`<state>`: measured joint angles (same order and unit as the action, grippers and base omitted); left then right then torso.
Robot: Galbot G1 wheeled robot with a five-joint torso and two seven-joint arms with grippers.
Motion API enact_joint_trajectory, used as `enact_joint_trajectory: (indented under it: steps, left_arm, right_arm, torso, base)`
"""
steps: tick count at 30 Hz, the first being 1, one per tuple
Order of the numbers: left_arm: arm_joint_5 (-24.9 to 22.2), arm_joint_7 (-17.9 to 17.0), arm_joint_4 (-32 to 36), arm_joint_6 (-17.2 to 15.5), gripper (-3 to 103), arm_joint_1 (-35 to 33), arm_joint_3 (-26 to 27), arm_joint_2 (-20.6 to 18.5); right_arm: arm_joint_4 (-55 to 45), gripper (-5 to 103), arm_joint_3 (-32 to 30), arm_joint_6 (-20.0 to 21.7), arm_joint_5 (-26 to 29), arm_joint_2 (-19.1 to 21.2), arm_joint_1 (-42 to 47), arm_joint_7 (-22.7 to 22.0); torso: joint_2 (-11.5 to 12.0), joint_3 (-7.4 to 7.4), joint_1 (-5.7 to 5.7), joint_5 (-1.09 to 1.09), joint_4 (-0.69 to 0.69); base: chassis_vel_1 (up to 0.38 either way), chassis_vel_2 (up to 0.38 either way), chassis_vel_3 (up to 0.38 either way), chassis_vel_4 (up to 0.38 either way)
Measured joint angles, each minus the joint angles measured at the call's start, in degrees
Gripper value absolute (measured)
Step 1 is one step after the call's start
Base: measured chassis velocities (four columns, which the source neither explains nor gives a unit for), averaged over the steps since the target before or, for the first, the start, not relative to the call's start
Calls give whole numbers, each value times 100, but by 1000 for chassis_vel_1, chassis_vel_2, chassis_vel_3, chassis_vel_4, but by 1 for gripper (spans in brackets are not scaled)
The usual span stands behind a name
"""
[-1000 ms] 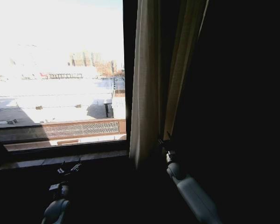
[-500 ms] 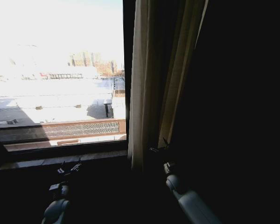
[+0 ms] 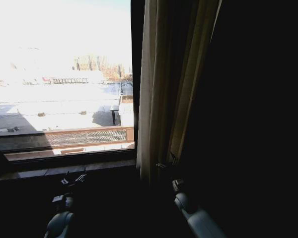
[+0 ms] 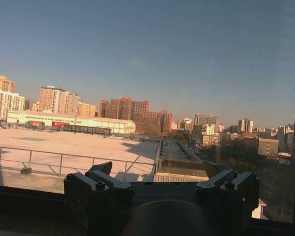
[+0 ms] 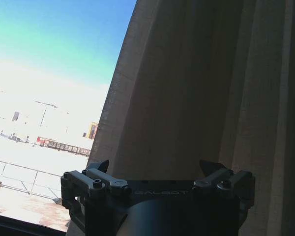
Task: Open the curtains by pulling them apart, changing their state from closed to fully open.
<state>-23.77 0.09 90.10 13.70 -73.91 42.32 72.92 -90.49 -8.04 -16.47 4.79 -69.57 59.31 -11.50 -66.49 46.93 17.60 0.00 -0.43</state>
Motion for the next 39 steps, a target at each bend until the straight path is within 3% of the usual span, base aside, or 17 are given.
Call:
enact_joint_trajectory:
  steps: [10,12,16,20,39]
  left_arm:
    - [0,0,0,0,100,0,0,0]
    - [0,0,0,0,100,0,1,0]
    - [0,-1,0,0,100,0,4,0]
    - [0,-1,0,0,100,0,1,0]
    - [0,1,0,0,100,0,0,1]
  right_arm:
    - [-23,100,53,144,-25,67,0,-78]
    - [-109,100,73,339,-51,81,9,-124]
    - [-324,100,76,1182,-176,85,-1,-200]
    - [-393,100,73,1575,-95,59,-67,-231]
    - [-447,100,63,1550,197,16,-121,-142]
  torso:
    - [1,0,1,2,-1]
    - [-1,-2,-4,2,2]
    - [-4,-3,-5,-4,3]
    - [0,1,-1,0,0]
    - [1,0,-2,2,-1]
  base:
    - [190,13,-191,-11]
    - [280,57,-302,-57]
    - [175,44,-168,-45]
    - [40,9,-42,-10]
    - [-19,3,20,3]
